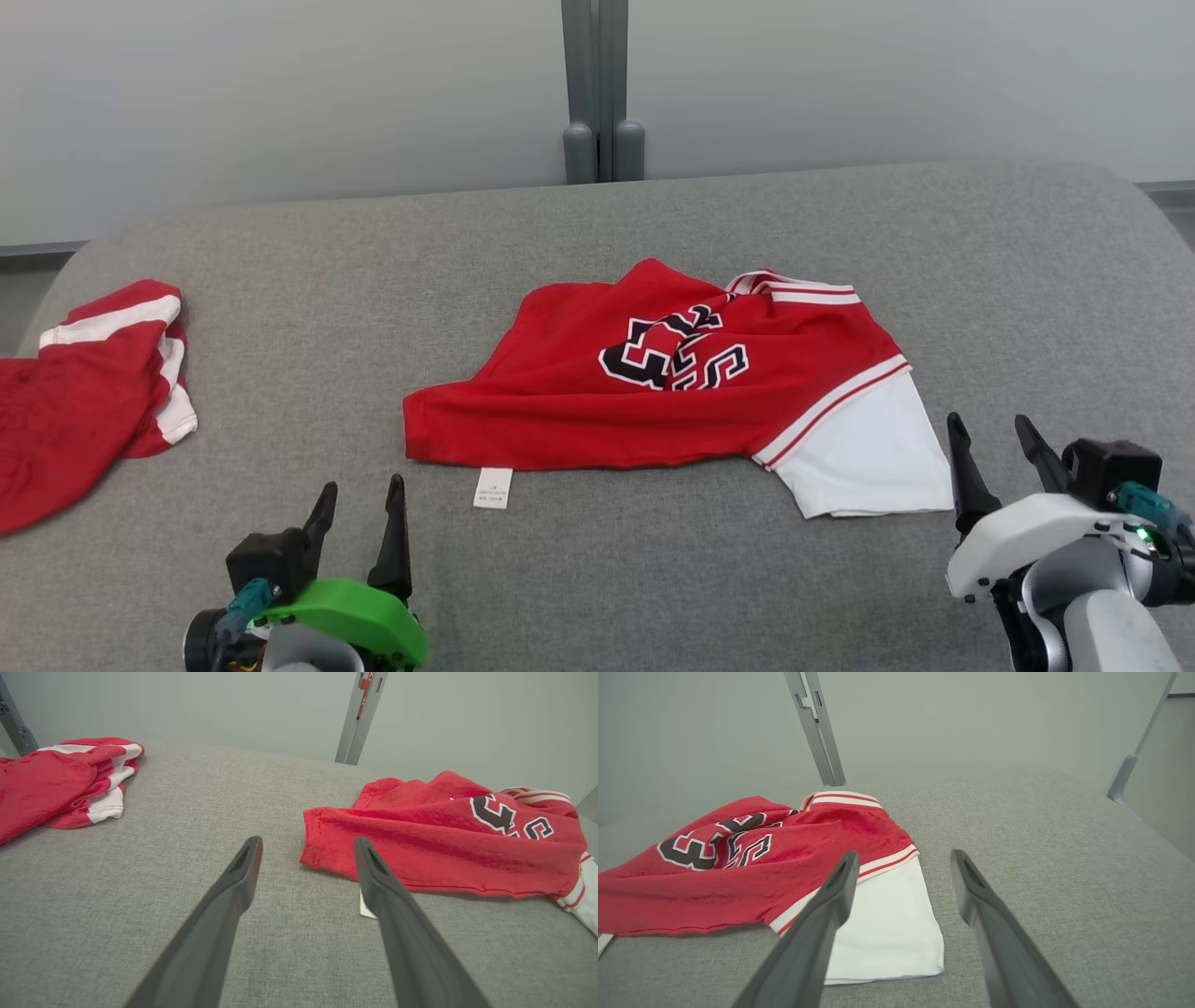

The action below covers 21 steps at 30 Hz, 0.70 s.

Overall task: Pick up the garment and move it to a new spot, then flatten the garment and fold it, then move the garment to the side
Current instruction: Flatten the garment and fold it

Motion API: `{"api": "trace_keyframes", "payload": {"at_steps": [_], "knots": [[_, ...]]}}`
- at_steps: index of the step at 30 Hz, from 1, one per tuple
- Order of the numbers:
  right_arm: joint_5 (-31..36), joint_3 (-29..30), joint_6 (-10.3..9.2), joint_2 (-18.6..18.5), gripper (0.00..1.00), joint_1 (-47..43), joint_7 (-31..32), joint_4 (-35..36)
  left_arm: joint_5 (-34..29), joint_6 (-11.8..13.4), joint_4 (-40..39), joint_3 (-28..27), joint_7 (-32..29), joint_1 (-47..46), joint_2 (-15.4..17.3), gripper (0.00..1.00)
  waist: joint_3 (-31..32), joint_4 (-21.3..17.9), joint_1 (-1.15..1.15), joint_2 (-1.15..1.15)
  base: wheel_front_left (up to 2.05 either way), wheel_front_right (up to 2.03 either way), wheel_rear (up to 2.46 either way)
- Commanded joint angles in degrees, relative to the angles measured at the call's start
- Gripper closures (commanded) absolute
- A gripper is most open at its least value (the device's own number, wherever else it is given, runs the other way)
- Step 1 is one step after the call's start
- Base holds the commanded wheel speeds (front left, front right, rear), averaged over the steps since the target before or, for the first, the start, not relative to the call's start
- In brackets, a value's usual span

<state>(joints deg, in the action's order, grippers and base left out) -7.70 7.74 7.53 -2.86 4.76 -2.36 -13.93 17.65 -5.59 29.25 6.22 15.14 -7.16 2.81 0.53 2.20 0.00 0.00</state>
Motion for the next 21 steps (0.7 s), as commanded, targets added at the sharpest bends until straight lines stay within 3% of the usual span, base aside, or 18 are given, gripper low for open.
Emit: {"api": "trace_keyframes", "payload": {"at_steps": [1,8,14,21], "knots": [[-0.98,0.7,-0.08,-0.15,0.0,1.69,2.36,-0.91,0.29,0.67,2.39,0.88,-0.17,-2.42,0.16,0.0,-1.23,-0.39,0.0,0.0,0.0,0.0,0.0],[0.91,1.39,-0.08,-0.67,0.0,8.79,13.48,-7.62,3.53,3.64,15.25,6.27,-1.79,-12.85,0.18,0.0,-5.99,-1.97,0.0,0.0,0.0,0.0,0.0],[2.2,0.66,-0.08,-1.2,0.0,12.96,14.61,-13.32,7.23,6.77,22.25,8.39,-1.72,-18.82,0.19,0.0,-9.03,-2.65,0.0,0.0,0.0,0.0,0.0],[2.69,-0.25,-0.08,-1.03,0.0,15.05,14.44,-18.2,9.83,7.21,26.59,9.9,-0.63,-22.4,0.2,0.0,-11.18,-3.02,0.0,0.0,0.0,0.0,0.0]]}}
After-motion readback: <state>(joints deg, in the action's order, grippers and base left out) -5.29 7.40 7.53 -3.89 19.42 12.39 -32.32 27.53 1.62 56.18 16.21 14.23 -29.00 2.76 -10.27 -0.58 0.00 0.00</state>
